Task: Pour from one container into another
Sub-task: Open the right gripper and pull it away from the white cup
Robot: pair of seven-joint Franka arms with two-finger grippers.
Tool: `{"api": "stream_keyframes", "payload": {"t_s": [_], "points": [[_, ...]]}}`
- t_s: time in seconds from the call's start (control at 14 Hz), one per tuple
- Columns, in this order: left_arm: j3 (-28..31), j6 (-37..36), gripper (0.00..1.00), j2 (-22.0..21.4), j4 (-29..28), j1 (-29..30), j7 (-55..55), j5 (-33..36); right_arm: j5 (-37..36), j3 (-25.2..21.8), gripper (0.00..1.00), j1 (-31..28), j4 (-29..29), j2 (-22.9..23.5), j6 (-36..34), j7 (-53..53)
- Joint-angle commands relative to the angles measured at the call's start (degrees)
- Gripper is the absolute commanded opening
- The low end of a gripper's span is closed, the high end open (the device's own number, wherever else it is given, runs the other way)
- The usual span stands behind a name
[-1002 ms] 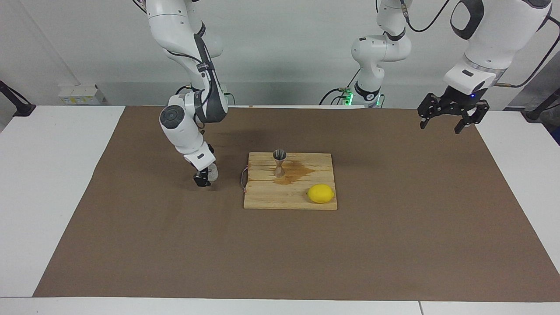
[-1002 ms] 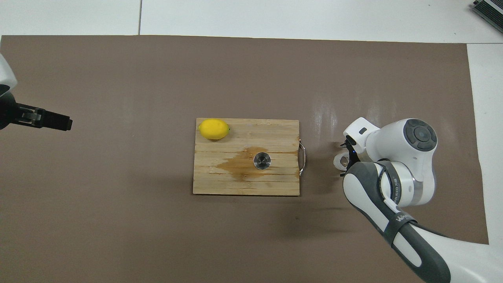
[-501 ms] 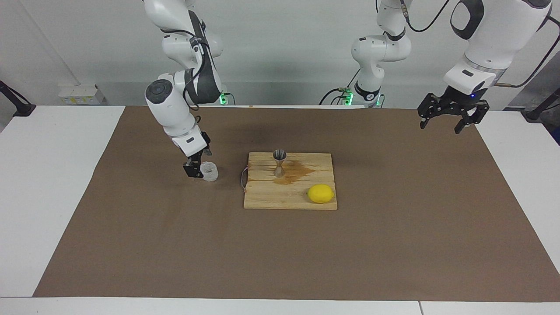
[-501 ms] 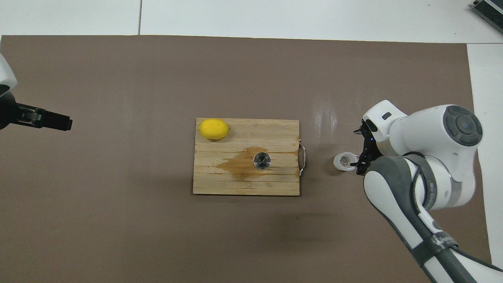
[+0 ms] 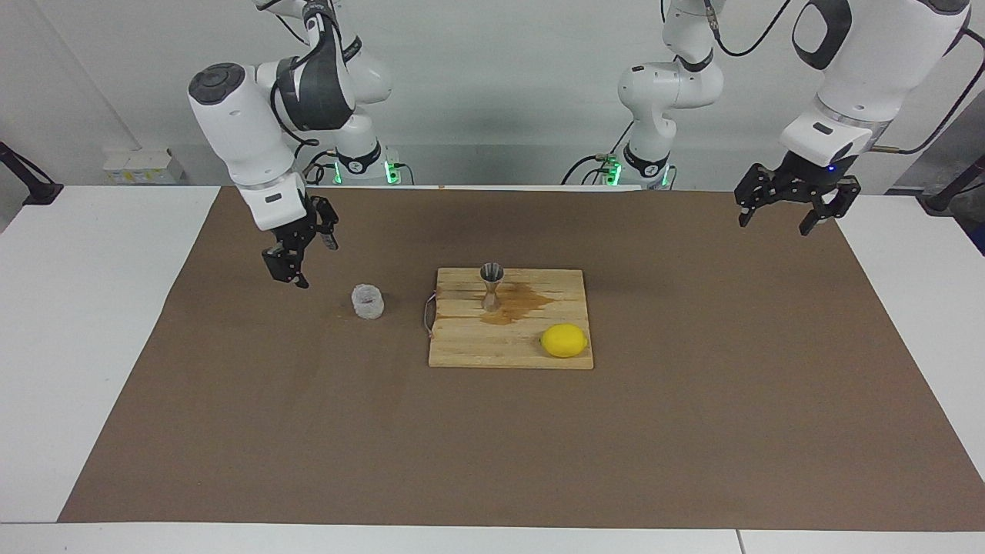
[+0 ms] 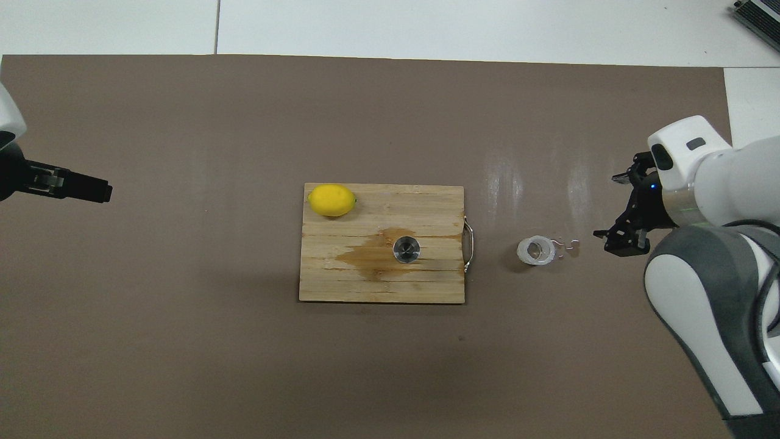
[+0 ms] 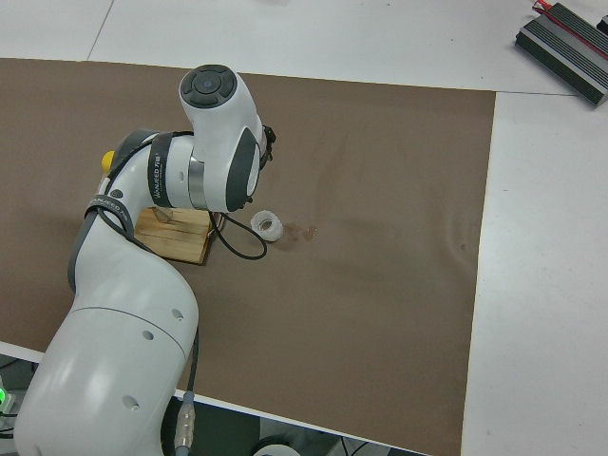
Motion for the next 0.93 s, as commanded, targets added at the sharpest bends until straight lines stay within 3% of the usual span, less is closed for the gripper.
{"api": "stream_keyframes", "payload": {"t_s": [0.0, 0.36, 0.86], "points": [[0.04, 0.39, 1.00, -0.67, -0.85, 0.05, 0.59, 0.52, -3.43, 0.49, 1.00, -0.52, 4.72, 0.41, -4.61, 7.01], [0.04, 0.39, 1.00, -0.67, -0.85, 0.14, 0.59, 0.52, -3.71, 0.84, 1.00, -1.66, 7.80, 0.59, -4.52, 19.31], [0.04, 0.39, 1.00, -0.67, -0.85, 0.05, 0.59, 0.52, -3.88, 1.55, 1.00, -0.87, 11.66, 0.76, -10.75, 52.52]]}}
